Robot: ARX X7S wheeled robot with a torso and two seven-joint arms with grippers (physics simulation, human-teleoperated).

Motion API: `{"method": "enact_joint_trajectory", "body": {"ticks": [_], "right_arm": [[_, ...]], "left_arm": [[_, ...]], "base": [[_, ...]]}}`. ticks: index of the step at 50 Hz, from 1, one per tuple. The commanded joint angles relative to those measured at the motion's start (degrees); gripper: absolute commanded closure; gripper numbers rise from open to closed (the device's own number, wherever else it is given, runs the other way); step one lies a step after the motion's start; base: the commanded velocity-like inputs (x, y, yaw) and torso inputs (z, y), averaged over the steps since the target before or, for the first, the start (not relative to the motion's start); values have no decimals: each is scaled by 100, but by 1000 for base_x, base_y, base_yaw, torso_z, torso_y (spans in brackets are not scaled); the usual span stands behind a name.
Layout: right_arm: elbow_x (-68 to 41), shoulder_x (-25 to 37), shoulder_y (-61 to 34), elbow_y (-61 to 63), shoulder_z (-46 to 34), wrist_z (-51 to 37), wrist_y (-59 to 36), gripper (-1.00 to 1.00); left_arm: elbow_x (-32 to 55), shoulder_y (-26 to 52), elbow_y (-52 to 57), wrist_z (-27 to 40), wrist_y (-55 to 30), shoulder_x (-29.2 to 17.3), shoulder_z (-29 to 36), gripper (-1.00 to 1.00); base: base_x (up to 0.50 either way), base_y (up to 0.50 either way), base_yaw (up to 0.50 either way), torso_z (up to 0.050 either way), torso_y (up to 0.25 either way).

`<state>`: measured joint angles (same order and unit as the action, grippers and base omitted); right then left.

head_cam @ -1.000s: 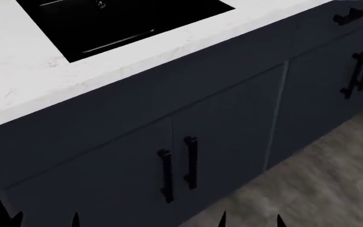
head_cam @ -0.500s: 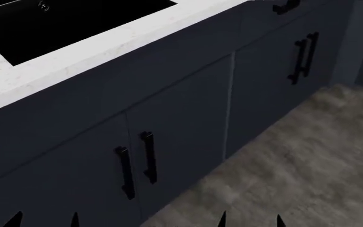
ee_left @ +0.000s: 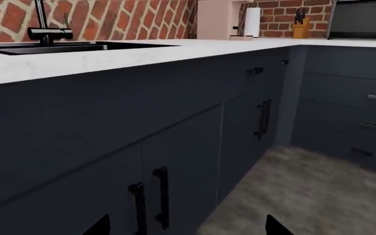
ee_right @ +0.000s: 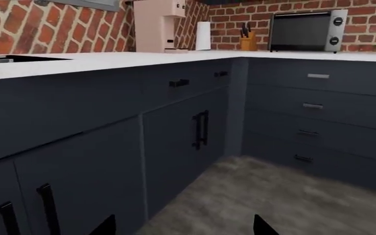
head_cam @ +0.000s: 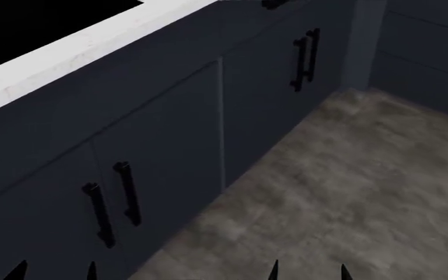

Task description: Navigate to the shelves.

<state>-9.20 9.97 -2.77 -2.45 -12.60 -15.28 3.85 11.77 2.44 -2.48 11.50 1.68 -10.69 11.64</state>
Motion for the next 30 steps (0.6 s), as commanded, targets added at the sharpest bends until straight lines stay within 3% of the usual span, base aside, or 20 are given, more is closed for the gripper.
{"method": "enact_joint_trajectory", "body": {"ticks": [1, 30], "right_arm": [[-56, 20, -1, 15, -31, -28, -2, -100], [-134, 80, -25, 3, -104, -105, 1, -100]], "left_arm": [[36, -9, 17, 31, 4, -36, 21, -100], [104, 9, 15, 106, 11, -93, 91, -100]], "base": [[-44, 60, -500, 0, 0], [-38, 64, -500, 0, 0]]}}
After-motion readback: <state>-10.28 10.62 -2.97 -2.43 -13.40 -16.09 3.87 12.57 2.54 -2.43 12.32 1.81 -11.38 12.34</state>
